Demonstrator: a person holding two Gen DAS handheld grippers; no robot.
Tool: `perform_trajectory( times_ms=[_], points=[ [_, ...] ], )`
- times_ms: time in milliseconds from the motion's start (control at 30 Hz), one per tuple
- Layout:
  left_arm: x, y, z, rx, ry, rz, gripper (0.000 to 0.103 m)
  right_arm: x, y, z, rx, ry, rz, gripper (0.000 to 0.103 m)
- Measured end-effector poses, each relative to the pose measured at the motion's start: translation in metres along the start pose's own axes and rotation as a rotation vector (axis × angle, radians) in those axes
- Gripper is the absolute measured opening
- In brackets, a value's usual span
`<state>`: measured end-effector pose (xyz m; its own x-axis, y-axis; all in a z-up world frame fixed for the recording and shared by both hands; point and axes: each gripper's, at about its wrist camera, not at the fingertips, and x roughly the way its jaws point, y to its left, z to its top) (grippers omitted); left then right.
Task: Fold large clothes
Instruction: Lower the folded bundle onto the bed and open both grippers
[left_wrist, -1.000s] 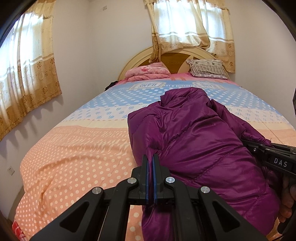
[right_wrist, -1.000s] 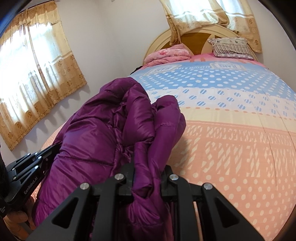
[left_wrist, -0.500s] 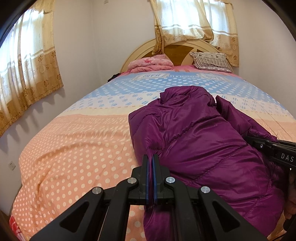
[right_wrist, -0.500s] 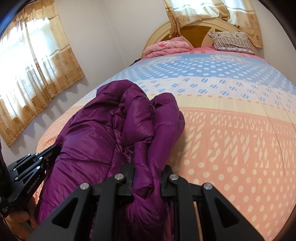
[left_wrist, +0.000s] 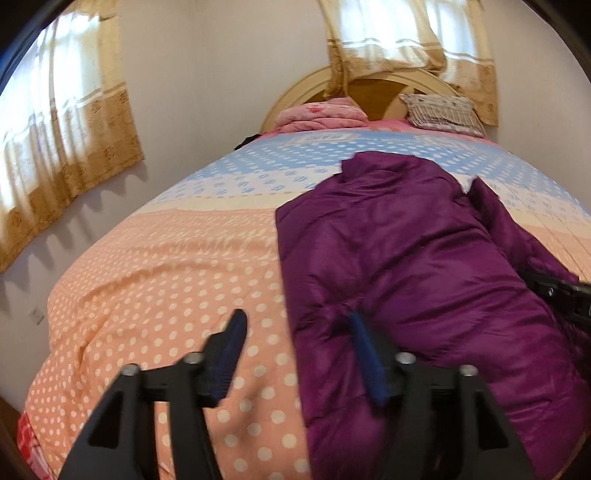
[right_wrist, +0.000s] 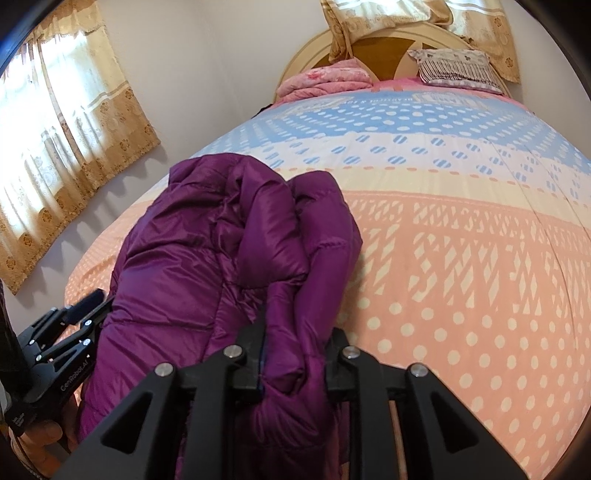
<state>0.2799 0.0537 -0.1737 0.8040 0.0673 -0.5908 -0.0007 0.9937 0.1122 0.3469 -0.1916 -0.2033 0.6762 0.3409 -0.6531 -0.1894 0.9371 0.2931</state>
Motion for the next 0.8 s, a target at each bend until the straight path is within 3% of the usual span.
perform_trajectory(
  times_ms=[133, 567, 633, 700, 800],
  points=[
    [0.004, 0.007, -0.003, -0.031, 0.008, -0.003, 0.073, 0.003, 0.001, -0.004, 0.004, 0.006, -0.01, 0.026],
    [0.005, 0.014, 0.001, -0.045, 0.045, 0.0, 0.077, 0.005, 0.013, 0.002, -0.023, 0.037, -0.06, 0.035],
    [-0.007, 0.017, 0.006, -0.05, 0.042, 0.016, 0.077, -0.005, 0.018, 0.006, -0.023, 0.028, -0.084, 0.041],
    [-0.032, 0.023, 0.012, -0.062, 0.005, 0.018, 0.077, -0.025, 0.025, 0.009, -0.026, -0.001, -0.073, 0.056],
    [-0.074, 0.032, 0.017, -0.076, -0.065, 0.01, 0.077, -0.061, 0.044, 0.01, -0.091, -0.065, -0.107, 0.063]
  ],
)
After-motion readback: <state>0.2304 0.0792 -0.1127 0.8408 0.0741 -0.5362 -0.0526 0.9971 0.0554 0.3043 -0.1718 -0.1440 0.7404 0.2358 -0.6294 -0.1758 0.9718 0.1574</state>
